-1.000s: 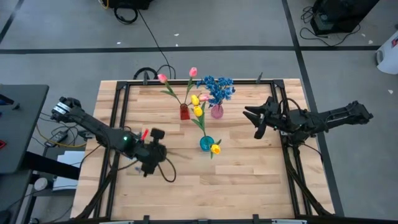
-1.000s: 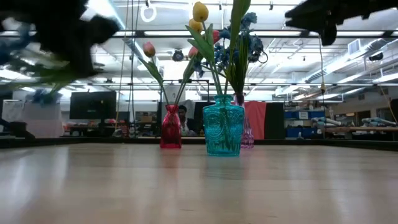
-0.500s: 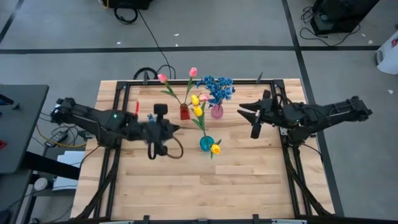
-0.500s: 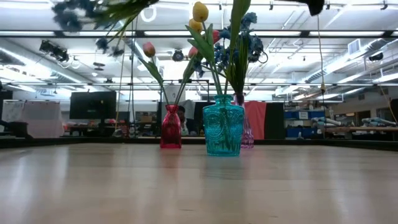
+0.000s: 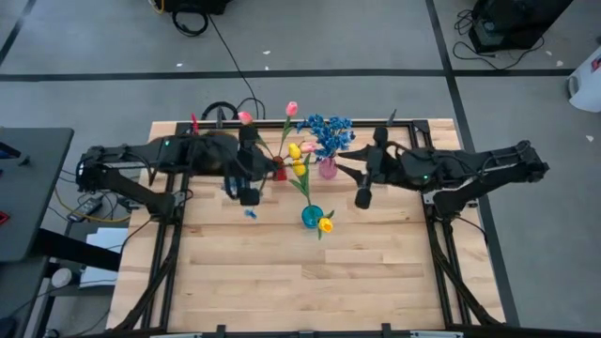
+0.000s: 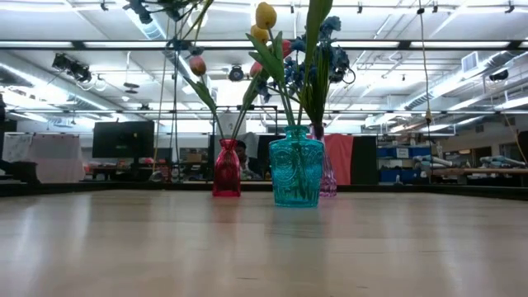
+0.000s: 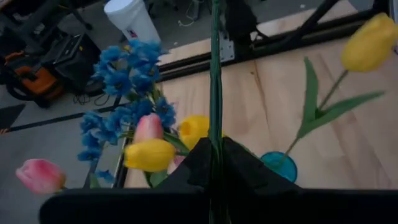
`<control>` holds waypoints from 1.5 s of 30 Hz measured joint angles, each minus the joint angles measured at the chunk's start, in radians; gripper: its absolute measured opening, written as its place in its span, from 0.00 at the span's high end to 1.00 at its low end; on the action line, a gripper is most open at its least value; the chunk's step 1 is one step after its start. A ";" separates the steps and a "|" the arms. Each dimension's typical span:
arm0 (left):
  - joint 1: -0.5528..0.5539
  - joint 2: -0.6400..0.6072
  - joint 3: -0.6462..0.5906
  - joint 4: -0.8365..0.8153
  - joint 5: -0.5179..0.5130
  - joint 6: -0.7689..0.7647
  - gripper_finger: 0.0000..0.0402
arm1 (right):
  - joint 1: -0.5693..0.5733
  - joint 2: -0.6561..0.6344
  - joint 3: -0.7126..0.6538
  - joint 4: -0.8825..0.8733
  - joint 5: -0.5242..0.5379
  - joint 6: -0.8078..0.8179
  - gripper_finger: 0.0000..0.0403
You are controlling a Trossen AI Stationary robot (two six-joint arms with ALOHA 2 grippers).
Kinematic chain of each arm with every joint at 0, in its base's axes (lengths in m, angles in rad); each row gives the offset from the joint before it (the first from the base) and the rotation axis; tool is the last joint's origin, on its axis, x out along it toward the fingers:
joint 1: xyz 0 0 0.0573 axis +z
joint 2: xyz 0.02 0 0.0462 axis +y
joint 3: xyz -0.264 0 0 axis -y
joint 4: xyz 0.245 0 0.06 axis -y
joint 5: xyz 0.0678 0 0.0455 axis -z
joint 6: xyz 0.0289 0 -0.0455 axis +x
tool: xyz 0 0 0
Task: Sort flowers into vase by color
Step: Put the blue flowers into the pink vase
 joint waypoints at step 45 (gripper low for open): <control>0.032 0.071 0.119 0.060 0.070 0.073 0.74 | -0.061 0.208 0.273 -0.214 -0.072 -0.006 0.96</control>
